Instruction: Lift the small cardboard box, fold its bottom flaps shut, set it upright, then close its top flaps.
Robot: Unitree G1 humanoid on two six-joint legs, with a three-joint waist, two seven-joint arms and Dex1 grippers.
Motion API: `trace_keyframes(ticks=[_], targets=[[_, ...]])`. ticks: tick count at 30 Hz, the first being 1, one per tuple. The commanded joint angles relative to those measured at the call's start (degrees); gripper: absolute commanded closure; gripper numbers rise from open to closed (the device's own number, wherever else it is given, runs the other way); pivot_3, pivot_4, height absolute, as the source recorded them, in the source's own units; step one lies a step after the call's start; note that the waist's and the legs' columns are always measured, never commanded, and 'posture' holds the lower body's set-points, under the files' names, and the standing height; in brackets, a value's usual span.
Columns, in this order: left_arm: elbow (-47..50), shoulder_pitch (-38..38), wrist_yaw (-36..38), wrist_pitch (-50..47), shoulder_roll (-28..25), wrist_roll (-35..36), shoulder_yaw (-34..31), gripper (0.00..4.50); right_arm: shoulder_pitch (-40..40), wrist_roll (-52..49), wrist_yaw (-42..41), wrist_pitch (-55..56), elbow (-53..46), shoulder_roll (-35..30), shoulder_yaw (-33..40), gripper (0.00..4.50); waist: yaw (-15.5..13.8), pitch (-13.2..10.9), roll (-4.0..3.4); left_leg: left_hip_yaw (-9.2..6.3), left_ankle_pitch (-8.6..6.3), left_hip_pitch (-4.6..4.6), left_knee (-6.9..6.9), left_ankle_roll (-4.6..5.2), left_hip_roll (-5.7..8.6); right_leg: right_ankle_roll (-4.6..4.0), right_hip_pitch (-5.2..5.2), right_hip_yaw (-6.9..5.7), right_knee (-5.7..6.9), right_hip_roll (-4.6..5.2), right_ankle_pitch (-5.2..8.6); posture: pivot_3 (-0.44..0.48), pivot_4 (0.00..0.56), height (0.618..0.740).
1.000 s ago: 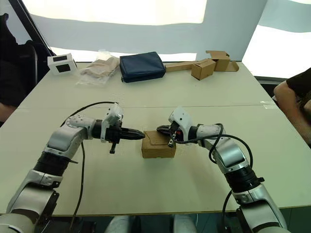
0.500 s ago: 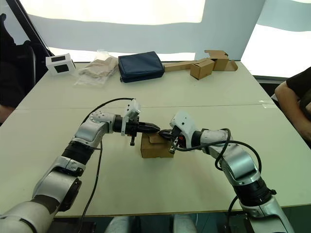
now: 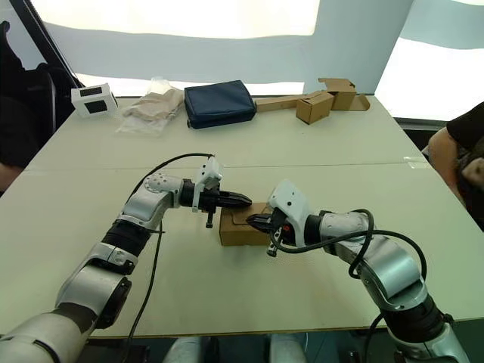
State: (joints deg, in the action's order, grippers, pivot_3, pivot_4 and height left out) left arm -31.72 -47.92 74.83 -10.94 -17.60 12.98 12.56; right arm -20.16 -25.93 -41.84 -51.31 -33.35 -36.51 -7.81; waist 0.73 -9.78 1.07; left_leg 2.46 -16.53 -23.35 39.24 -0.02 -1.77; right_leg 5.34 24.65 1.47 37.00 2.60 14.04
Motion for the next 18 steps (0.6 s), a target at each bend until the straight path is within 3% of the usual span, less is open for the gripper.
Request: trace_keyframes(ticks=[1, 18], targets=[[1.67, 0.03, -0.14, 0.19, -0.16, -0.36, -0.26, 4.44, 0.00, 0.52, 0.58, 1.76, 0.93, 1.29, -1.85, 4.50, -0.03, 0.00, 0.00, -0.01, 0.00, 0.00, 0.00, 0.00, 0.00, 0.00, 0.00, 0.00, 0.00, -0.01, 0.00, 0.000, 0.150, 0.740], [5.72, 0.12, -1.54, -4.90, -0.49, 2.33, -2.37, 4.44, -2.71, 6.31, 2.11, 8.09, 11.51, 3.85, -5.01, 4.50, -0.01, 0.00, 0.00, 0.02, 0.00, 0.02, 0.02, 0.00, 0.00, 0.01, -0.01, 0.01, 0.02, -0.02, 0.00, 0.000, 0.150, 0.740]])
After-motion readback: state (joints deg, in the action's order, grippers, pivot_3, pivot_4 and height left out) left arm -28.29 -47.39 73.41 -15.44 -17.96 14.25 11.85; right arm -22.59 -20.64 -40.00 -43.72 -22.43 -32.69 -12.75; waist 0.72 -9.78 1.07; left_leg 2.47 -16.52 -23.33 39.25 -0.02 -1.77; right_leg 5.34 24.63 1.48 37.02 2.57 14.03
